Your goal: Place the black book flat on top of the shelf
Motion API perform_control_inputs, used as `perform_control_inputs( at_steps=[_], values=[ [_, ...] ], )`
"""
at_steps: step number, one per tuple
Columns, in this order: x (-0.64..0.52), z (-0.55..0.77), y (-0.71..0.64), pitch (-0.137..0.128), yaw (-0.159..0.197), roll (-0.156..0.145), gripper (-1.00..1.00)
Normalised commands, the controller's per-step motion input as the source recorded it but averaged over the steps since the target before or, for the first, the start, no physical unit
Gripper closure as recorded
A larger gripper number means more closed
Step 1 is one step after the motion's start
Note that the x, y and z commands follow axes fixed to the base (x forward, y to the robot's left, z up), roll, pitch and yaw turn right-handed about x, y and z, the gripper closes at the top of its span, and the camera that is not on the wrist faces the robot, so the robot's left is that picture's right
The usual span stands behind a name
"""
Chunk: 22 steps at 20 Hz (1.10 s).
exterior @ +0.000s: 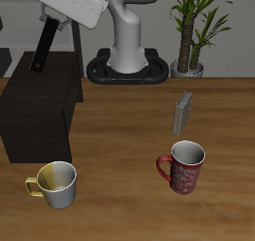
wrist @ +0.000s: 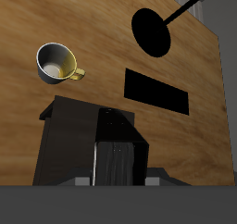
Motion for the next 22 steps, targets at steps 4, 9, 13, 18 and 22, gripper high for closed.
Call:
perform_control_inputs(
  at_steps=[4,9,13,18,22],
  values=[
    [-0.01,-0.09,-0.39,-0.006,0.048,-0.112,1.00],
    [0.08,-0.15,-0.29,0.003,0.052,-0.104,1.00],
    [0.09,-0.21,-0.27,0.006,0.025,-0.106,1.00],
    [0.12,-0.29,-0.11,0.036,0.001,-0.019,1.00],
    [0.17,-0.31,0.14,0.042,0.007,0.020,1.00]
  ],
)
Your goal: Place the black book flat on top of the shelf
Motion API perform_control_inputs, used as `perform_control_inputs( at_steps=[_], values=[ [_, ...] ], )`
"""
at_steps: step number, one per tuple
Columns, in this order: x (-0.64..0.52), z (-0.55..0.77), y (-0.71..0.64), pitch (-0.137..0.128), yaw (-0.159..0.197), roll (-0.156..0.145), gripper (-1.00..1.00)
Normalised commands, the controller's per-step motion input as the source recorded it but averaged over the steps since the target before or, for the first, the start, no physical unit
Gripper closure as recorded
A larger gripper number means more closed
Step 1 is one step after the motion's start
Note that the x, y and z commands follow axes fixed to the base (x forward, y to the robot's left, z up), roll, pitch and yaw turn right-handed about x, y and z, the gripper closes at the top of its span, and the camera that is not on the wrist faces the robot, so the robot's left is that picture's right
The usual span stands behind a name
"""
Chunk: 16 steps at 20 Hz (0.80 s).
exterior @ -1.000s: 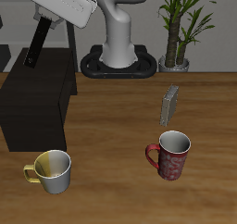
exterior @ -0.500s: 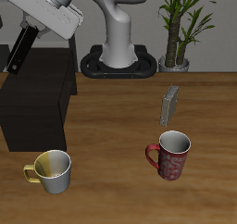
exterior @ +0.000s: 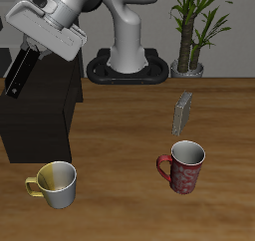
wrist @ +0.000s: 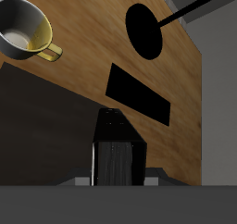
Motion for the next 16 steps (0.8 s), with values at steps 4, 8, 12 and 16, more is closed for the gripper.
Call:
perform_control_inputs(
  at_steps=[4,8,12,16],
  values=[
    [0.25,-0.54,0.36,0.126,0.002,0.124,1.00],
    [0.18,-0.36,0.36,0.122,-0.005,0.085,-1.00],
    [0.11,-0.13,0.28,0.060,-0.061,0.028,-1.00],
    [0.01,0.04,0.47,0.062,-0.105,0.104,-1.00]
  ],
)
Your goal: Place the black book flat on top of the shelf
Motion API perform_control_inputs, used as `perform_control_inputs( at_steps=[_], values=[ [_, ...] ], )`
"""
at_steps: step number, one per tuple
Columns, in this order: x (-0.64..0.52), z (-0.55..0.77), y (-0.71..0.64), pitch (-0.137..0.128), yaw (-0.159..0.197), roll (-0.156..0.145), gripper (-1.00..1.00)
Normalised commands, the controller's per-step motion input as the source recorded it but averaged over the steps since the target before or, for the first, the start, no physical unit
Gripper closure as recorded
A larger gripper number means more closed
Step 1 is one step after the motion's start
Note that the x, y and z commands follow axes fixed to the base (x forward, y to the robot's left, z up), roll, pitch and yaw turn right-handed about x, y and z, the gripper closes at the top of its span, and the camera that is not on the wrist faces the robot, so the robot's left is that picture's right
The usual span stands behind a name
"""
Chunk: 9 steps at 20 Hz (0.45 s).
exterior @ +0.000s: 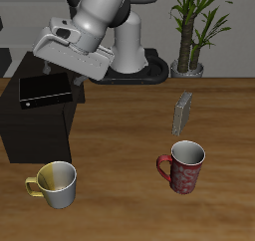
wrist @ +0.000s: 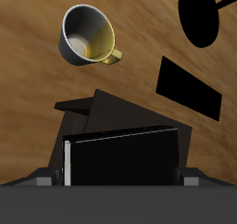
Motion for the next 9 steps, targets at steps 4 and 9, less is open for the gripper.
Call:
perform_control_inputs(
  at_steps=[4,9],
  values=[
    [0.00,0.11,0.31,-0.019,-0.006,0.060,-1.00],
    [-0.13,0.10,0.31,-0.009,-0.045,0.087,-1.00]
  ],
)
